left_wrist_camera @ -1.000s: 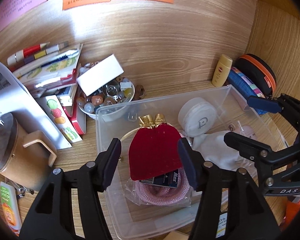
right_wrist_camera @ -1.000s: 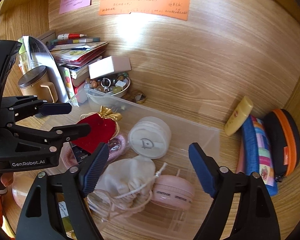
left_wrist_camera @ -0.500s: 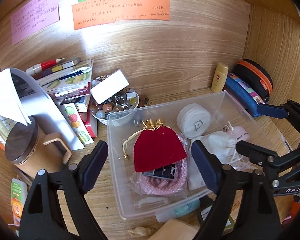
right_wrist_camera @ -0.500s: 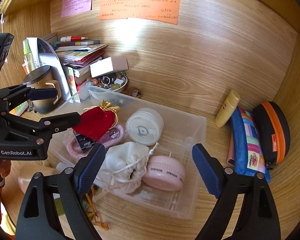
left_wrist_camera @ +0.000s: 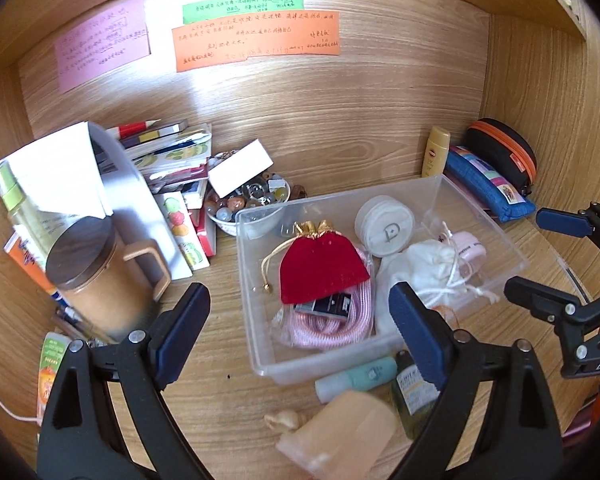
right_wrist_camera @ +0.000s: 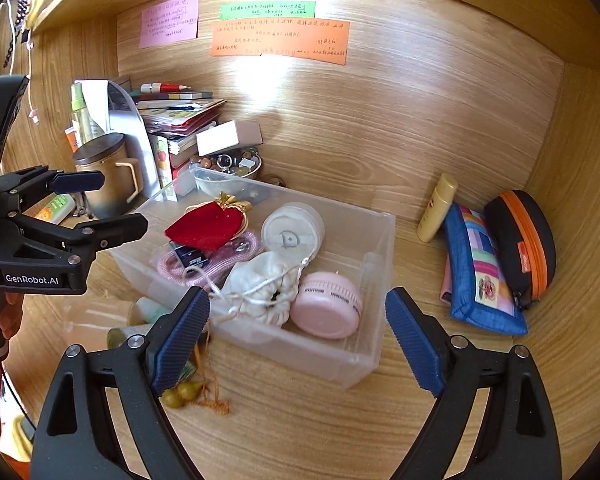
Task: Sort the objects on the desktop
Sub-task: 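Withdraw both tools toward the cream plastic tub and green pump bottle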
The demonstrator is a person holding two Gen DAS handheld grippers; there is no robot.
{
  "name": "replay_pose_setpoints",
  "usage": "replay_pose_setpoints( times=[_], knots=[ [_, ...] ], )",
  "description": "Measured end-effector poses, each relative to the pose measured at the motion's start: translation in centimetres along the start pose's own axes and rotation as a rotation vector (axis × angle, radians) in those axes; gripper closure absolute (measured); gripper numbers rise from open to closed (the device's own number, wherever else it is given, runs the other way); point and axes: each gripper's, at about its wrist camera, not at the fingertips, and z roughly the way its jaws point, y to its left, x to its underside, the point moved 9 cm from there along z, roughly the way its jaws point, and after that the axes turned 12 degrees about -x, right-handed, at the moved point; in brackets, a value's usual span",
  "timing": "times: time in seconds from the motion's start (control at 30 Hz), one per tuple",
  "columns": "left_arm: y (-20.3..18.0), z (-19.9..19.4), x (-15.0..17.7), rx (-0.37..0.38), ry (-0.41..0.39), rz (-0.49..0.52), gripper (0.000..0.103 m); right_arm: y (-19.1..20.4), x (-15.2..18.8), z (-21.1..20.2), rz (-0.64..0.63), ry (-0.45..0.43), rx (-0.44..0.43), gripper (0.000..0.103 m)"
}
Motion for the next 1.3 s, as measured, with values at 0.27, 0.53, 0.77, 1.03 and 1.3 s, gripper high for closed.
replay_pose_setpoints(
  times=[0.27,0.53,0.77,1.03,1.3],
  knots=[
    [1.1,-1.5,2.3,-0.021,0.008,-0.011,0.010,0.9,1.7,-1.2,-0.004,-0.010,-0.003,0.012],
    [1.5,-2.3,5.0,-0.003,0.028,-0.024,0.010,2.4,4.3,-0.6,-0.003,0.028,-0.037,0.011],
    [1.5,-2.7,8.4,0.002,0.075,-0.022,0.010,4.8,6.2,-0.2,-0.004,0.053,-0.117,0.011],
    [1.3,-2.4,10.9,0.020,0.120,-0.033,0.010,8.2,7.1,1.3,-0.042,0.072,-0.177,0.011],
    [0.9,-1.8,12.2,0.053,0.149,-0.019,0.010,9.3,7.0,3.1,-0.030,0.080,-0.212,0.015]
  ],
)
